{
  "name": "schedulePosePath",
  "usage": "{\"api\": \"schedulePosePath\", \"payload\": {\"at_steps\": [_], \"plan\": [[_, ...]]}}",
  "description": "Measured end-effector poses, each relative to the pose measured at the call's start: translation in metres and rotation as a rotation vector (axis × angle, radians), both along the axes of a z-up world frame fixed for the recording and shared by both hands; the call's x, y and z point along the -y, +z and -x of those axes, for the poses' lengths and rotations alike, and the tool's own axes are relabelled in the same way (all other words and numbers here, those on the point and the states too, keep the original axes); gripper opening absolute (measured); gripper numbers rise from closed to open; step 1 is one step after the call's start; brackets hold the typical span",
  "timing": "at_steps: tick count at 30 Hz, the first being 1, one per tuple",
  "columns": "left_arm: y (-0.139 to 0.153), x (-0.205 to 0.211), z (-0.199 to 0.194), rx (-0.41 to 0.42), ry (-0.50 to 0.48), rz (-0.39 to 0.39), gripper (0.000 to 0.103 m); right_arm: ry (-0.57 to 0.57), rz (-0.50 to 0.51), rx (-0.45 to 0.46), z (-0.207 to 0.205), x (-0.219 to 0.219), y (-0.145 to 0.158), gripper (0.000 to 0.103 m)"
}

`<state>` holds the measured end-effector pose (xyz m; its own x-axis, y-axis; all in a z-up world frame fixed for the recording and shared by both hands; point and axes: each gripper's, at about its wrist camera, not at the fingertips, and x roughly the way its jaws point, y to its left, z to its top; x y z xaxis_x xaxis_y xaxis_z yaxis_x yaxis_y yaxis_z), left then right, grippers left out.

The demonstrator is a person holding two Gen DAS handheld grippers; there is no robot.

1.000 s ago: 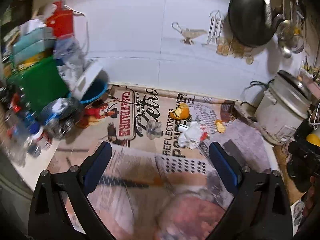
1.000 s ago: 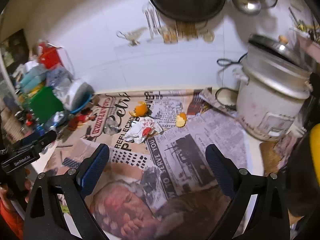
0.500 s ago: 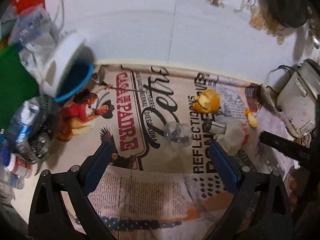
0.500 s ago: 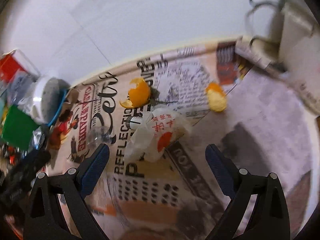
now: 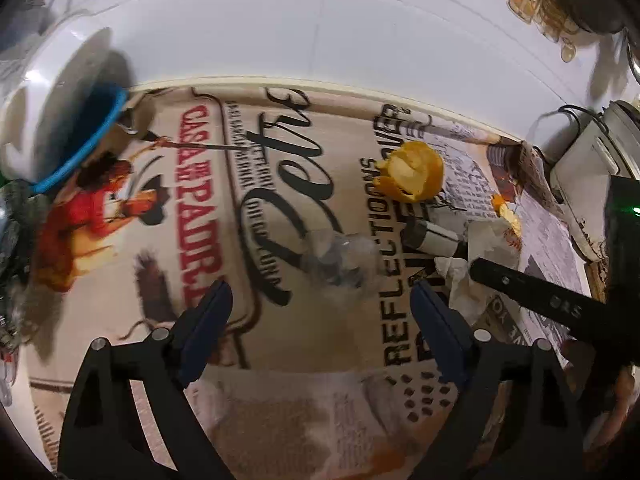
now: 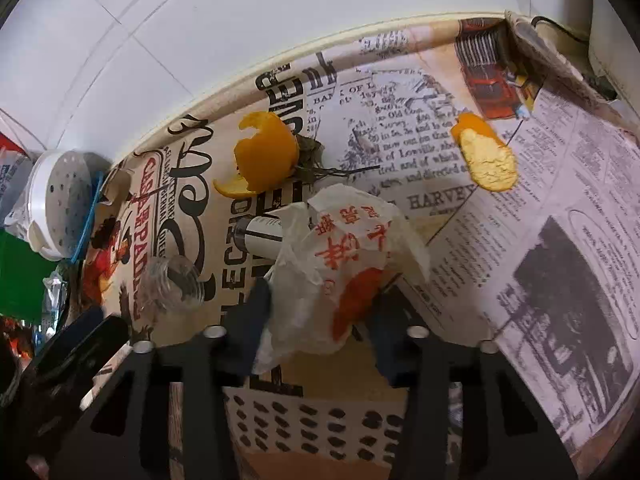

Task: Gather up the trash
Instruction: 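Grasp the white plastic bag with the right tool while the left tool grasps the clear jar, then carry the plastic bag and clear jar down over the floor bin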

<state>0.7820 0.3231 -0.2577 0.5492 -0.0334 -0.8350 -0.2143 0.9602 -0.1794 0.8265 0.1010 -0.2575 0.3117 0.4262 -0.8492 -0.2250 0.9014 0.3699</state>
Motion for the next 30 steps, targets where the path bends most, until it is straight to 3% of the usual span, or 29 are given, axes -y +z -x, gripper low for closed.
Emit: {"api": "schedulePosePath", "payload": {"at_steps": [3,5,9,11,16,21,30], "plan": [[-0.009,0.006,-0.013,-0.013,-0.016,-0.010,0.086,-0.020,-0.010,0.023,0.002,0.012,0.008,0.028],[-0.016,0.008,-0.022,-0.032,-0.017,-0.014,0.077,-0.029,-0.008,0.044,0.004,0.020,0.015,0.026],[-0.024,0.011,-0.035,-0.038,-0.014,-0.010,0.070,-0.046,0.000,0.089,0.012,0.037,0.028,0.025],[-0.026,0.014,-0.038,-0.046,-0.022,-0.026,0.053,-0.056,0.008,0.103,0.016,0.043,0.033,0.025],[-0.025,0.024,-0.036,-0.052,-0.012,-0.084,0.053,-0.073,0.013,0.123,0.027,0.064,0.042,0.025],[-0.009,0.038,-0.016,-0.022,-0.015,-0.091,0.053,-0.080,-0.012,0.145,0.041,0.085,0.053,0.025],[0.070,0.104,0.061,0.162,0.019,-0.090,0.052,-0.019,-0.070,0.261,0.087,0.133,0.101,0.025]]}}
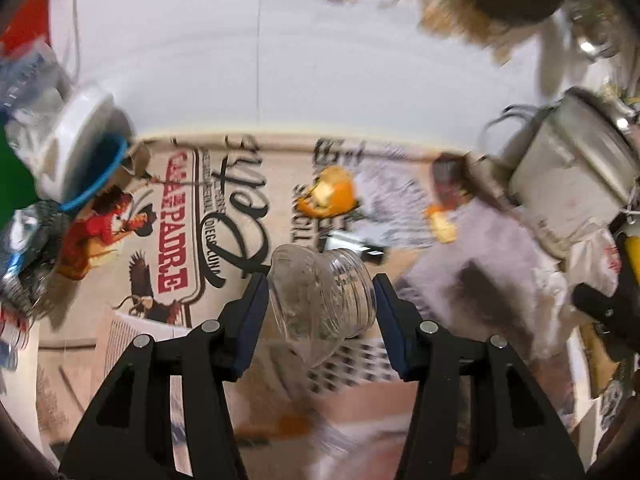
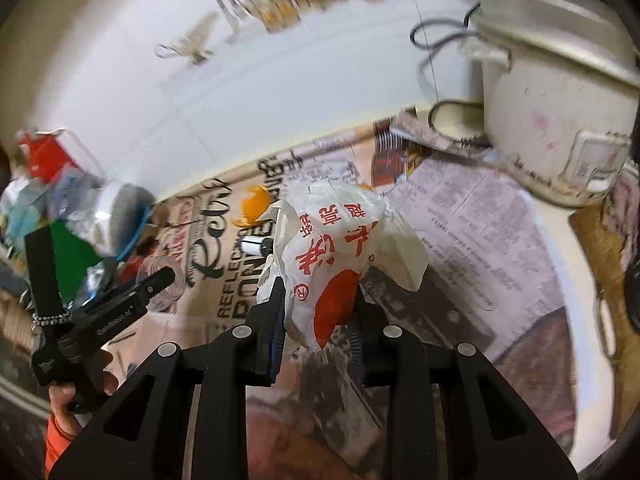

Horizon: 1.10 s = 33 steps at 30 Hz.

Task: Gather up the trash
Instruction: 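Carry the plastic bag and clear jar down over the floor bin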

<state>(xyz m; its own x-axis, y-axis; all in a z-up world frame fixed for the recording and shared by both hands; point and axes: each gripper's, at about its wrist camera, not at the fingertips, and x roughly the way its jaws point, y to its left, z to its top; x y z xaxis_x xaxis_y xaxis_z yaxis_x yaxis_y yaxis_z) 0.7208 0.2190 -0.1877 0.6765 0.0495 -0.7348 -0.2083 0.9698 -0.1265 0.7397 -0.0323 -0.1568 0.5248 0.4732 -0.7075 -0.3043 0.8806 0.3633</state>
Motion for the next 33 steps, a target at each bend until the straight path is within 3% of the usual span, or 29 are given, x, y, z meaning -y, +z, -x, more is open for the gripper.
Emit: {"api": "schedulePosePath", "payload": {"at_steps": [10,18,25,33], "plan": [[0.079,0.088,0.115,0.171,0.061,-0.036,0.052,0.130,-0.024,0.180,0.085,0.062,0.066,0.025],[0.124,0.123,0.197,0.267,0.076,-0.072,0.052,0.172,-0.038,0.266,0.149,0.076,0.097,0.025],[0.128,0.124,0.258,0.292,0.036,-0.068,0.052,0.145,-0.054,0.295,0.212,0.077,0.101,0.025],[0.115,0.116,0.361,0.277,-0.064,-0.069,0.052,0.069,-0.047,0.273,0.306,0.057,0.085,0.025]]}}
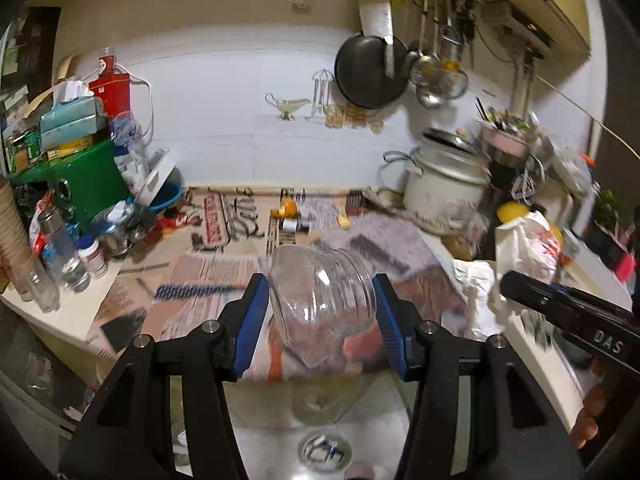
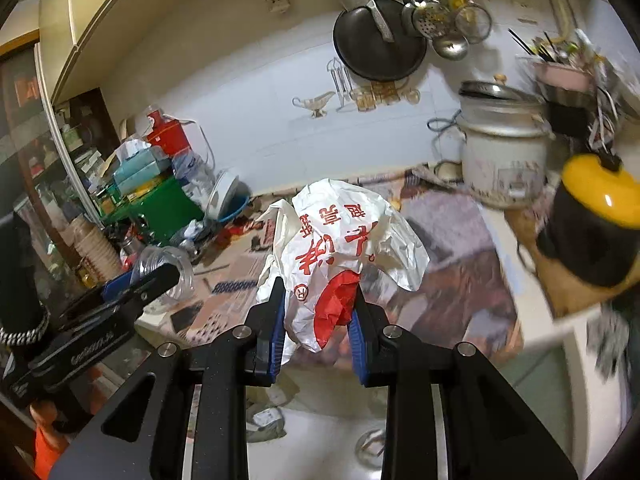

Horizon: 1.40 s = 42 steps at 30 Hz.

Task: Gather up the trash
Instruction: 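Carry the plastic bag and clear jar down over the floor bin, then open both tools over the bin, dropping the bag and jar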

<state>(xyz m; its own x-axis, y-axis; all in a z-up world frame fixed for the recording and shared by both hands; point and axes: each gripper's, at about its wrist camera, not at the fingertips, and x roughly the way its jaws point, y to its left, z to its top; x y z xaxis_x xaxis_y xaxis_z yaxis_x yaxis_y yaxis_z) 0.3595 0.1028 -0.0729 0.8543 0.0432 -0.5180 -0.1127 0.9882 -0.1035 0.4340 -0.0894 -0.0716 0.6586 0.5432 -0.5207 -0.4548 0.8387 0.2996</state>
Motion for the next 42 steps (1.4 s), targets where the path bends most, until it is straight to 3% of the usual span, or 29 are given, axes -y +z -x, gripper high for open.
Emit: {"api": "schedulePosePath", "payload": {"at_steps": [6,12,17,23,27,32,42], "plan": [[-0.009,-0.005,0.065,-0.051,-0.042,0.007,0.052,0.002,-0.008,-0.062,0.060,-0.019,-0.015,0.025],[-0.026,-0.005,0.094,-0.110,-0.065,0.029,0.052,-0.017,0.005,-0.109,0.088,-0.025,-0.023,0.025],[-0.055,-0.003,0.091,-0.162,-0.068,0.078,0.052,-0.032,0.038,-0.153,0.091,-0.020,-0.044,0.025],[-0.116,0.008,0.066,-0.260,-0.067,0.103,0.052,-0.040,0.061,-0.236,0.072,-0.007,-0.091,0.025],[-0.175,0.016,0.045,-0.313,-0.041,0.120,0.052,-0.040,0.096,-0.277,0.050,-0.001,-0.137,0.025],[-0.264,0.025,0.016,-0.367,-0.006,0.150,0.052,-0.040,0.134,-0.327,0.018,0.012,-0.218,0.025],[-0.508,0.044,-0.036,-0.509,-0.069,0.218,0.052,-0.005,0.271,-0.405,-0.027,0.029,-0.422,0.025]]}}
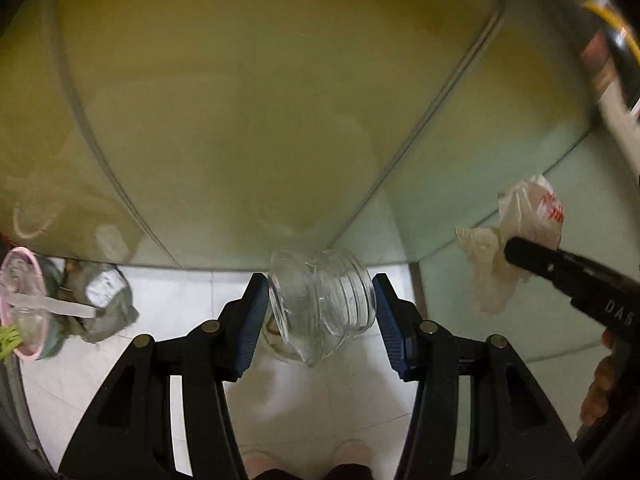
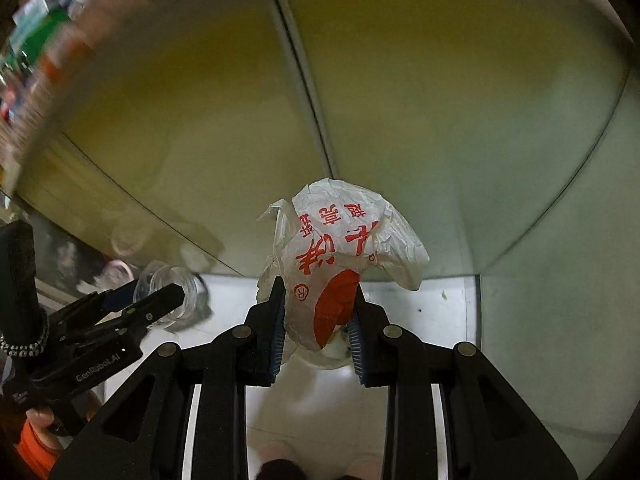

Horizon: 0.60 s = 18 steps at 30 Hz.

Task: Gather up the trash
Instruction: 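Open both tools over the bin, dropping the bag and jar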

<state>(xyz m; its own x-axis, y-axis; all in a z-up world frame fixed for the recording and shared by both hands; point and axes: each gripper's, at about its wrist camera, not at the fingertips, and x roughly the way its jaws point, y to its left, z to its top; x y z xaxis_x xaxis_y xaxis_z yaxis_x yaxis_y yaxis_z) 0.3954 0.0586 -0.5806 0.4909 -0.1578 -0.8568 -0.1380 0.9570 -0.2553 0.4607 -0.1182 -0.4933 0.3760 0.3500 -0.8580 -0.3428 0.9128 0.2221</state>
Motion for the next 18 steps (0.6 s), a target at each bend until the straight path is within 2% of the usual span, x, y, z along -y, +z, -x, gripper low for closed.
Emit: {"api": "schedulePosePath", "payload": {"at_steps": [6,10,13,14,15,18], "plan": [[-0.115,0.013,-0.021,-0.055,-0.055,-0.024,0.052,0.046,0.012,-0.068,-0.012,-0.005,-0.108,0.026],[-0.169,0.016,-0.024,-0.076,-0.077,-0.027,0.052,0.085,-0.007,-0.116,-0.015,-0.013,-0.174,0.026],[-0.200,0.016,-0.026,-0.100,-0.095,-0.009,0.052,0.098,-0.024,-0.142,-0.014,-0.016,-0.207,0.030],[-0.209,0.015,-0.027,-0.110,-0.100,-0.010,0.052,0.089,-0.028,-0.155,-0.015,-0.016,-0.216,0.035],[-0.215,0.016,-0.028,-0.120,-0.104,-0.018,0.052,0.083,-0.039,-0.172,-0.017,-0.017,-0.222,0.041],[-0.232,0.017,-0.030,-0.152,-0.115,-0.057,0.052,0.066,-0.067,-0.197,-0.021,-0.022,-0.230,0.044]]}}
